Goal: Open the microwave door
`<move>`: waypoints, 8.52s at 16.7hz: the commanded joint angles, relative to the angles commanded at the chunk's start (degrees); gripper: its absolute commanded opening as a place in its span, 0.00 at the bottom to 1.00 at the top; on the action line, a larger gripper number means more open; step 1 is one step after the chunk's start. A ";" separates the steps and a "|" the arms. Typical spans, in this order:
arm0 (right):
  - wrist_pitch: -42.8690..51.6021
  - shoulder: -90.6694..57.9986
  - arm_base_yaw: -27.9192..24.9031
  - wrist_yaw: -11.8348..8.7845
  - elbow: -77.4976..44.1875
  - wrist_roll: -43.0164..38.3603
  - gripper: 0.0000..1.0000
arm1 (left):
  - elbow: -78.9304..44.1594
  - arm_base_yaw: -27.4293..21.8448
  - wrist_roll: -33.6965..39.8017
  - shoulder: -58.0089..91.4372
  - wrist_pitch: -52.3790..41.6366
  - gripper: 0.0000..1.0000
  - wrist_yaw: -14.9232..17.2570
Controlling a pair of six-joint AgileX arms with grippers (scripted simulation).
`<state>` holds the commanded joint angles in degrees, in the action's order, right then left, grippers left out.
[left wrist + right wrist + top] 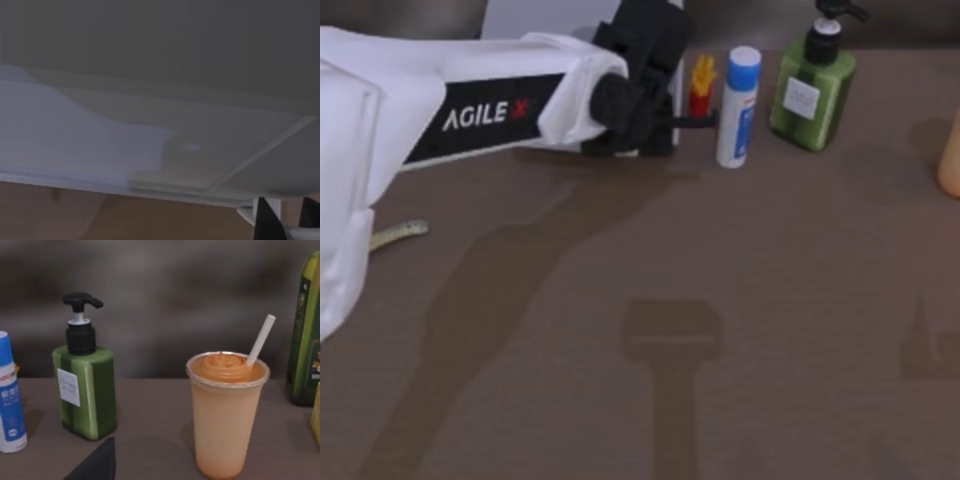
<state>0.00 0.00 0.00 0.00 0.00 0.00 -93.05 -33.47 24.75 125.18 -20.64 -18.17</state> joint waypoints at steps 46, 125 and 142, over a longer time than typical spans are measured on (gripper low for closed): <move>0.00 0.00 0.00 0.00 0.00 0.00 1.00 | 5.38 0.64 -4.05 -3.27 3.37 0.00 2.99; 0.00 0.00 0.00 0.00 0.00 0.00 1.00 | 13.49 2.16 -11.14 -8.31 7.94 0.00 8.59; 0.00 0.00 0.00 0.00 0.00 0.00 1.00 | 17.18 3.20 -14.96 -10.71 9.75 0.00 11.76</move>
<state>0.00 0.00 0.00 0.00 0.00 0.00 -75.88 -30.27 9.79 114.47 -10.89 -6.41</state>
